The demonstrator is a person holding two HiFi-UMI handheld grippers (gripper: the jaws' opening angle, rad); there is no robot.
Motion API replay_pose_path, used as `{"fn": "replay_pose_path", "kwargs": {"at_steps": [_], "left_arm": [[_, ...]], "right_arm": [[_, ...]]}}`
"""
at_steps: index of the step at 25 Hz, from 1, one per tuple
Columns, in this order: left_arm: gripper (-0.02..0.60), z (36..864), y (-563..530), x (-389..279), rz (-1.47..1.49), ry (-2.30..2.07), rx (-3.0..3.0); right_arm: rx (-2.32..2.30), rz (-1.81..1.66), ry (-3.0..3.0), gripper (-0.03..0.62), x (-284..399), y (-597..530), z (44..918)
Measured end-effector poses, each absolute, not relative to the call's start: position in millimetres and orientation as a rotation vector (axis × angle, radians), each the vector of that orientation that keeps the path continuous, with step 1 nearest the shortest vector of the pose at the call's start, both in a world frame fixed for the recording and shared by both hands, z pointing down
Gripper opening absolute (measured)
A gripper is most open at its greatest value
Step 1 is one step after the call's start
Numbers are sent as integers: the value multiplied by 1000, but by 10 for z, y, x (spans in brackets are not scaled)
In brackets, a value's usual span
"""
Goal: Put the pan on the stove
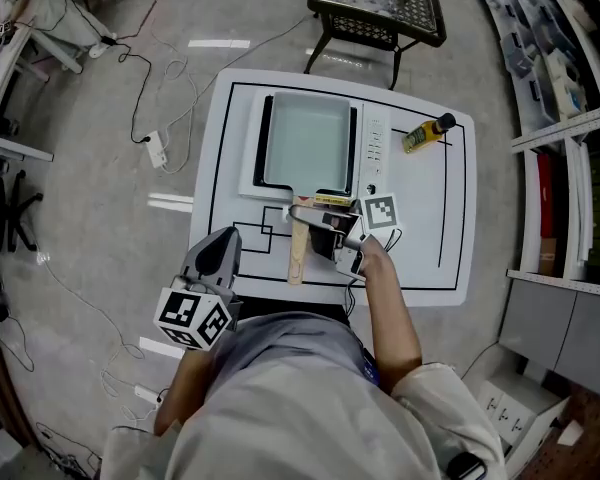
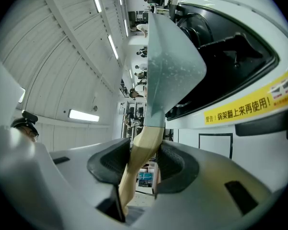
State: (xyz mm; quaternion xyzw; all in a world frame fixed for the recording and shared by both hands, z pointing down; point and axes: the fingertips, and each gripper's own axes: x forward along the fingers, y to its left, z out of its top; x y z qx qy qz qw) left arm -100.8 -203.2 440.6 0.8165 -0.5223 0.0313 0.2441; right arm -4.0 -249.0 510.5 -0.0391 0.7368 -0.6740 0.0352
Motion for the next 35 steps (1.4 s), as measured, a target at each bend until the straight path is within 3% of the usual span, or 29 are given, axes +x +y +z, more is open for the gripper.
{"fn": "replay_pose_path", "kwargs": {"at_steps": [29, 35], "left_arm": [[6, 4470, -2005, -1003, 76, -1385, 2239], [7, 4475, -1968, -981, 69, -1373, 2251]], "right_arm": [[-114, -2097, 2214, 173, 7, -2584, 5147], [-142, -2069, 2198, 239, 34, -2590, 5100]]}}
